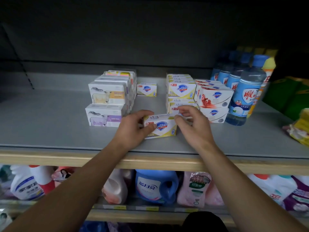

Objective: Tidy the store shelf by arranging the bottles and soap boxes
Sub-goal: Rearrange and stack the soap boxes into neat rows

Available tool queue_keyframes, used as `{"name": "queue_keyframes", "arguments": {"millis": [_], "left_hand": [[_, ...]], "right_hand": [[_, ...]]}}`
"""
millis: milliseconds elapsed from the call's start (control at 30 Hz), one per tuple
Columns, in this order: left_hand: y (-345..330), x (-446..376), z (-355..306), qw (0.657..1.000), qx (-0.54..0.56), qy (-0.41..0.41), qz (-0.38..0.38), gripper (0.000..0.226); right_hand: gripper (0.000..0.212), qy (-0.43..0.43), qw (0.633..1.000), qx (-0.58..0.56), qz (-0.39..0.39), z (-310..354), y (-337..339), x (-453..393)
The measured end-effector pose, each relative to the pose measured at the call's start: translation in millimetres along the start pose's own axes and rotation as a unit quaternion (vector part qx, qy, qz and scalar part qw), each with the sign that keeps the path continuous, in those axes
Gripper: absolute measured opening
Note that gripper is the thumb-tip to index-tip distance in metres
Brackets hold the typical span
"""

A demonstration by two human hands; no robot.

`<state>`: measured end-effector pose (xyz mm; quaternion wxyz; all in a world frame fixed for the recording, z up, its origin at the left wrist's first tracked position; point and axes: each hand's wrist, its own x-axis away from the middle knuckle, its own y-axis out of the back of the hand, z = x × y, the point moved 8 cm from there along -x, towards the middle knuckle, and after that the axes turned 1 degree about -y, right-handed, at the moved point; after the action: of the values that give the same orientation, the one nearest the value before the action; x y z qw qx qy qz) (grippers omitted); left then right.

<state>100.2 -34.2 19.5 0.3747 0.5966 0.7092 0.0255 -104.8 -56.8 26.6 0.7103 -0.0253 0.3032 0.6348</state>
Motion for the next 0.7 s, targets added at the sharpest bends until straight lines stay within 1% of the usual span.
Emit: {"name": "queue_keyframes", "arguments": {"millis": [100, 167, 233, 333, 433, 500, 600, 700], "left_hand": [[4.8, -6.7, -5.8, 1.000, 0.019, -0.004, -0.014, 0.031], [9.2, -18.7, -15.6, 0.999, 0.026, -0.026, -0.031, 0.031], [11.0, -36.5, -26.8, 0.998, 0.001, -0.044, -0.049, 0.033], [-0.2, -68.9, -43.3, 0.994, -0.072, -0.068, -0.045, 0.040], [-27.7, -97.4, -52.9, 0.987, -0.130, -0.090, -0.017, 0.039], [-46.6, -107.9, -51.4, 0.985, -0.148, -0.087, -0.007, 0.036], [-60.6, -115.4, -46.5, 0.979, -0.181, -0.082, -0.032, 0.034], [-68.2, -123.4, -47.5, 0.973, -0.209, -0.094, -0.023, 0.035]], "right_hand": [[0.034, 0.068, 0.991, 0.104, -0.057, 16.9, 31.9, -10.6], [0.040, 0.105, 0.973, 0.181, -0.093, 26.6, 53.8, -26.1], [0.041, 0.127, 0.949, 0.267, -0.111, 31.1, 68.4, -46.7], [0.048, 0.116, 0.913, 0.380, -0.088, 21.5, 76.6, -76.0], [0.054, 0.076, 0.880, 0.469, -0.021, -1.7, 75.0, -91.8], [0.053, 0.073, 0.870, 0.488, -0.001, -13.1, 72.5, -92.2], [0.052, 0.093, 0.870, 0.485, -0.014, -18.9, 71.1, -88.7], [0.050, 0.105, 0.871, 0.479, -0.028, -20.4, 71.2, -88.2]]}}
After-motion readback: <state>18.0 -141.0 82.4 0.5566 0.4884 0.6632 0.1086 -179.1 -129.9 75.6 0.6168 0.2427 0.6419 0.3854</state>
